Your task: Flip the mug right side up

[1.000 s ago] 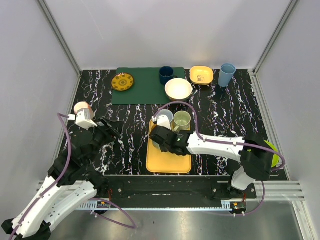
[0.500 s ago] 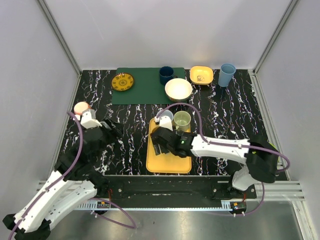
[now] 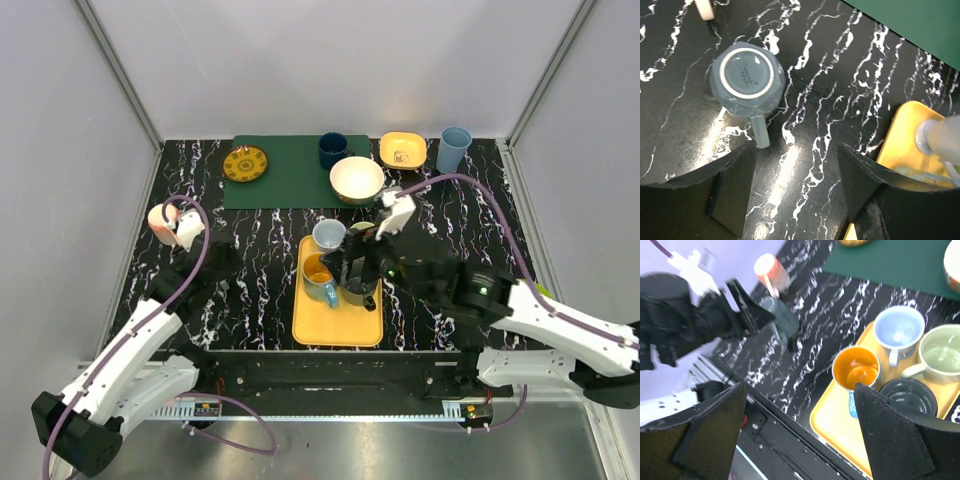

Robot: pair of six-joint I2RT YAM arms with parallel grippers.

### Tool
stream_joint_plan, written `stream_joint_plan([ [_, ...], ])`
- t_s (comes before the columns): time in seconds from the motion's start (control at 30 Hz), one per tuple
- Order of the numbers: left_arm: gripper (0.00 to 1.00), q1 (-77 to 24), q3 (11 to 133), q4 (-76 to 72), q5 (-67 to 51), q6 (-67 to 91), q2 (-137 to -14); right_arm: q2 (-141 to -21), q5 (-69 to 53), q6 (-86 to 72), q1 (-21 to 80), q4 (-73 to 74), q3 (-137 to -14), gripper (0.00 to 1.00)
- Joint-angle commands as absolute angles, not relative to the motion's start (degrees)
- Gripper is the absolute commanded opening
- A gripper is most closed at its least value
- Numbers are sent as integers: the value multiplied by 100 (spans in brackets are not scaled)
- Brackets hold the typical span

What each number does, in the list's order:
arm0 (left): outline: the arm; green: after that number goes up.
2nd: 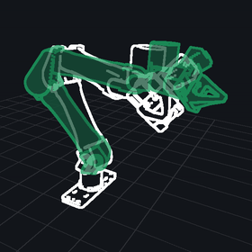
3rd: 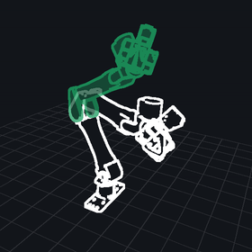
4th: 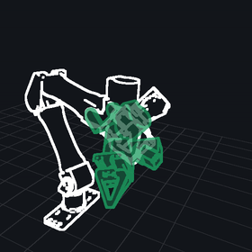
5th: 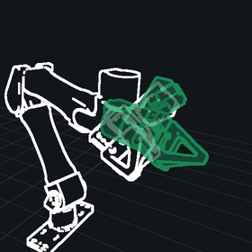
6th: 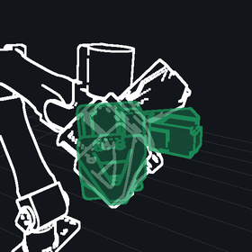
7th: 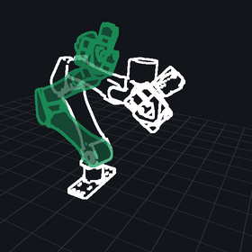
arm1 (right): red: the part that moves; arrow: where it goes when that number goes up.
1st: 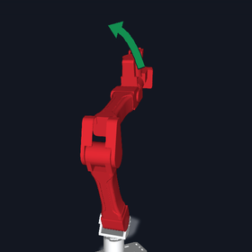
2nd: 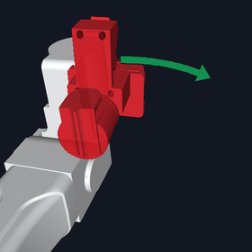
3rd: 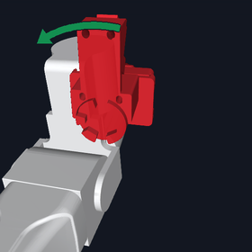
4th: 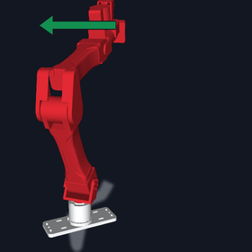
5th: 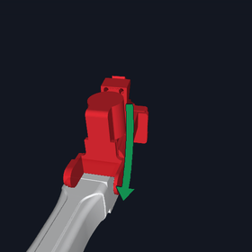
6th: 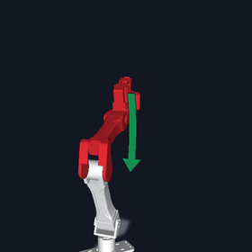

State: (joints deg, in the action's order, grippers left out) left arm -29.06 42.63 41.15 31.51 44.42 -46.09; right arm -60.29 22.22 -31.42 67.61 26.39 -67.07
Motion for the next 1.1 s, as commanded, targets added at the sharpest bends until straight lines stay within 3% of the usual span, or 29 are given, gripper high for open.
stream_joint_plan([
  [0.0,68,-2540,4316,4192,2936,4508,-4719,-5775,2601,-2751,6803,2900,-7049,93],
  [0.3,70,-2461,3973,4342,3023,5712,-5580,-5581,2918,-2224,6803,2769,-7058,95],
  [0.67,63,-1811,4096,3665,2813,5204,-6266,-5177,3094,-2206,6803,2681,-6645,96],
  [1.07,36,-1275,3938,3103,2338,4790,-6477,-5186,3103,-2311,6803,2593,-6451,97],
])
